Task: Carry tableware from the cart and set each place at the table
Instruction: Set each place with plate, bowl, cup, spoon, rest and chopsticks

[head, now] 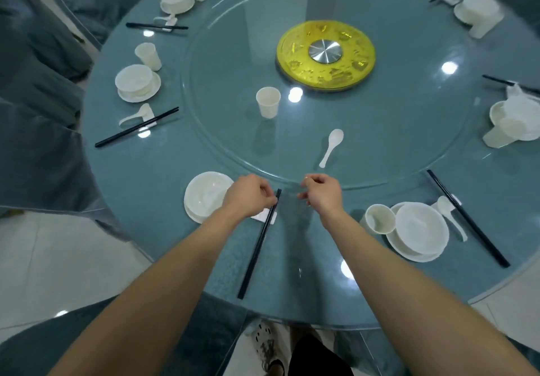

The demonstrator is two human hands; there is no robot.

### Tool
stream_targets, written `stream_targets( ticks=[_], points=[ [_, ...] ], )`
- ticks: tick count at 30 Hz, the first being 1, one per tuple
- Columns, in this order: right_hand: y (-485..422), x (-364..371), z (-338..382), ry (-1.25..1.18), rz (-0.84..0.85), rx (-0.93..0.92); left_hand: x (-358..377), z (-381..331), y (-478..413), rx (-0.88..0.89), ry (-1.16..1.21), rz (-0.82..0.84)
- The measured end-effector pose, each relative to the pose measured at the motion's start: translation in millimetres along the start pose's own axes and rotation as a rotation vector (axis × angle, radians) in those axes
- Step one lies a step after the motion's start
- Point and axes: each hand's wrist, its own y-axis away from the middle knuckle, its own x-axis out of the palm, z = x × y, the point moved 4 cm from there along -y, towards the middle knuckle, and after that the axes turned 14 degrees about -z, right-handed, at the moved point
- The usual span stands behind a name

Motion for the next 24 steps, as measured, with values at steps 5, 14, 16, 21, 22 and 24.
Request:
stream_targets(
  ticks=[5,14,16,21,22,24],
  points=[
    [-53,-33,23,0.006,-0.071,0.001,16,-61,-50,0.051,-0.055,-0.016],
    [-120,-82,30,0.108,-0.148,-0.056,63,-142,-112,0.063,-0.101,-0.049],
    [-125,-87,26,0.168,-0.141,-0.1,71,-150,-118,0.079,-0.142,-0.049],
    [-125,-89,21,0.213,-0.113,-0.136,76,-152,-122,0.074,-0.168,-0.003],
    [-123,-88,20,0.218,-0.108,-0.145,74,-151,-120,0.069,-0.167,-0.001],
    [-117,-86,23,0.239,-0.097,-0.167,69,-145,-115,0.057,-0.173,-0.006]
  ],
)
